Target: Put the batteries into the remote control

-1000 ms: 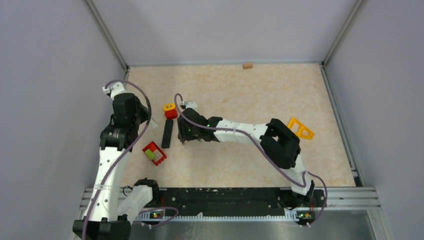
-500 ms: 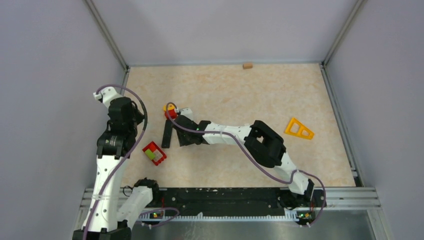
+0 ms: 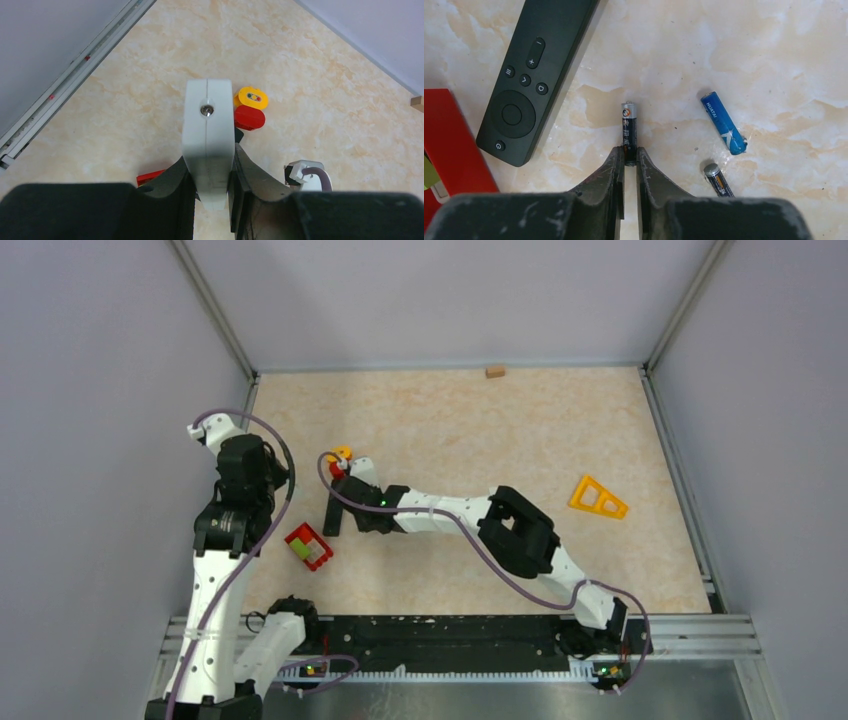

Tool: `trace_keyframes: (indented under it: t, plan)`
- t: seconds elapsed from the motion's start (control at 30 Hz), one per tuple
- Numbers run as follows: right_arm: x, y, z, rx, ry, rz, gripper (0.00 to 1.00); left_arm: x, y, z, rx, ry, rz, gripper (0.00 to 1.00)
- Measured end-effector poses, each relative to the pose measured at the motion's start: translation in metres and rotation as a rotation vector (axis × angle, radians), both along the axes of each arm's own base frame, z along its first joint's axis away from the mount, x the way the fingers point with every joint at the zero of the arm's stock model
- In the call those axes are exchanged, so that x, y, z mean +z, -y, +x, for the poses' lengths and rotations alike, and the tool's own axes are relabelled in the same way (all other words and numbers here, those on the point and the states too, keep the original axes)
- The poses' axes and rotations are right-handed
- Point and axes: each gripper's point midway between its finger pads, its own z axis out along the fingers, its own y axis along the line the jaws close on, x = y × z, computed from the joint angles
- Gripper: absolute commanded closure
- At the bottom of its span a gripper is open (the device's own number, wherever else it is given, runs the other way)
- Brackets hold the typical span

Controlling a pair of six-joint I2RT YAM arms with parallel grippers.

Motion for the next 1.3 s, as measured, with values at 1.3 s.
trace_keyframes:
  t: [1.3]
  plan:
    - [0.017,0.246,-0.042,-0.648,-0.191,0.071,0.9,-0.018,0.14,0.02,-0.71,0.088,-0.345,1.0]
